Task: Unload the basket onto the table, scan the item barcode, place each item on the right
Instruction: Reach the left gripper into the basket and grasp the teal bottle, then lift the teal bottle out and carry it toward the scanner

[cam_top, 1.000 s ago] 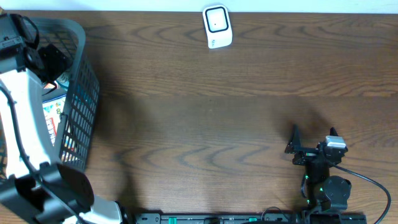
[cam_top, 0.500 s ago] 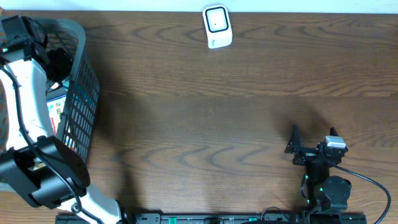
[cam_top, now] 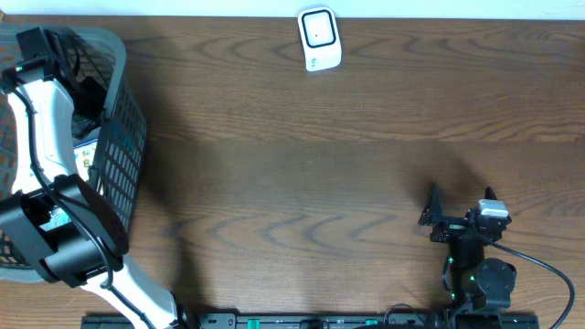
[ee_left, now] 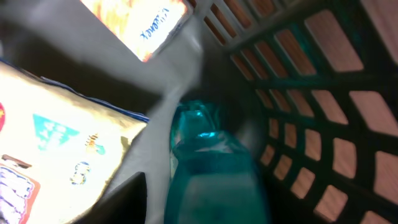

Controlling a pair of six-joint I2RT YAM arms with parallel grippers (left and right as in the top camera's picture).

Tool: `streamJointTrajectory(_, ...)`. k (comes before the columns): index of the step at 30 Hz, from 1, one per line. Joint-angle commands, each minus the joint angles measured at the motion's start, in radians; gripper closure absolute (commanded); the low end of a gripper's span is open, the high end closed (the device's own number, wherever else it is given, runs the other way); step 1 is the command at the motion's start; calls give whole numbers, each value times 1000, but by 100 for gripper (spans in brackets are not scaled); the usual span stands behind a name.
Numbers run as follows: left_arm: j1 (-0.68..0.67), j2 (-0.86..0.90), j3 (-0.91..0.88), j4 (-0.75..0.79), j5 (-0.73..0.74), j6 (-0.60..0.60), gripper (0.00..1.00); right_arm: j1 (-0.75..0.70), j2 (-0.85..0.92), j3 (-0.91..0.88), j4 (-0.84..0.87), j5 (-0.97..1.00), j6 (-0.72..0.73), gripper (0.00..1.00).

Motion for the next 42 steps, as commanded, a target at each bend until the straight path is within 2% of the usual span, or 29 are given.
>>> streamJointTrajectory(1,-4,48,-7,-21,11,13,70,10,-5,-2,-3,5,2,1)
streamJointTrajectory(7,7,-29,-3,-17,10,13,80,10,-5,-2,-3,5,2,1)
streamJointTrajectory(11,32,-147,-3,-17,10,12,79,10,-5,-2,-3,5,2,1)
streamJointTrajectory(18,76,-457,-3,-22,10,-3,79,10,-5,-2,-3,5,2,1)
streamJointTrajectory(22,74,-595,-3,-26,20,-43,79,10,-5,-2,-3,5,2,1)
streamJointTrajectory(27,61,-740,-3,-33,225,-63,78,10,-5,-2,-3,5,2,1)
streamJointTrajectory(31,-21,-775,-3,-45,317,-97,78,10,-5,-2,-3,5,2,1)
streamJointTrajectory(34,-158,-766,-10,-48,354,-101,78,10,-5,-2,-3,5,2,1)
streamJointTrajectory(38,-329,-739,-27,-48,336,-100,78,10,-5,-2,-3,5,2,1)
streamJointTrajectory(42,-485,-693,-57,-48,256,-100,78,10,-5,-2,-3,5,2,1)
